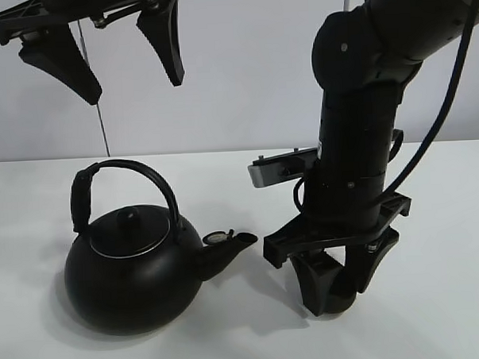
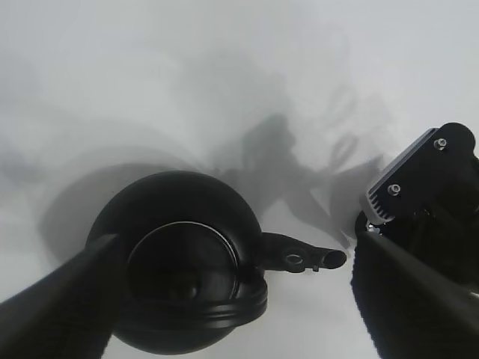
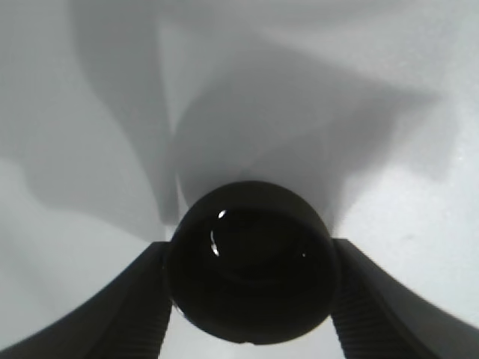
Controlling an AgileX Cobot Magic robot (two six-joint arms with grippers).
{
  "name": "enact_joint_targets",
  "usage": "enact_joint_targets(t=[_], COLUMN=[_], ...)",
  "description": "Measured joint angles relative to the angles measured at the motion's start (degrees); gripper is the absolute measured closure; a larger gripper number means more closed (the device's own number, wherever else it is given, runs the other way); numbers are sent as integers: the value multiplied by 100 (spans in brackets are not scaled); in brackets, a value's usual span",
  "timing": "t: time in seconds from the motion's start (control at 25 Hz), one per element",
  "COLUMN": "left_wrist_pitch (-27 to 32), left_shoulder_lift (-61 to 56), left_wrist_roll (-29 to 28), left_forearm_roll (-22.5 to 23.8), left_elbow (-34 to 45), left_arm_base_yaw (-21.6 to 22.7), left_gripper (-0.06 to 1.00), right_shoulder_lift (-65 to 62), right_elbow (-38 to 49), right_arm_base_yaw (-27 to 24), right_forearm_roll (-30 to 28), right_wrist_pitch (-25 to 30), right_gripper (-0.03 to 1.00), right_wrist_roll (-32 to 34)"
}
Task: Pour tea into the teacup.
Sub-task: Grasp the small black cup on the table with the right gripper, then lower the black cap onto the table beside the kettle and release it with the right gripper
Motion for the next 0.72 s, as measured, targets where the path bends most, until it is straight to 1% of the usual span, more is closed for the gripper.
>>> enact_joint_targets(t=[0.24,0.52,0.72], left_wrist_pitch=[0,0,0], left_shoulder_lift=[0,0,0], left_wrist_roll=[0,0,0], left_forearm_roll=[0,0,0], left_elbow=[0,0,0], left_arm_base_yaw=[0,0,0], left_gripper=[35,35,35], right_shoulder_lift=[-48,-515,-540], right_elbow=[0,0,-60], right_arm_base_yaw=[0,0,0], right_forearm_roll=[5,-30,245], right_wrist_pitch=[0,-37,-283], right_gripper=[56,56,56], right_wrist_roll=[0,0,0])
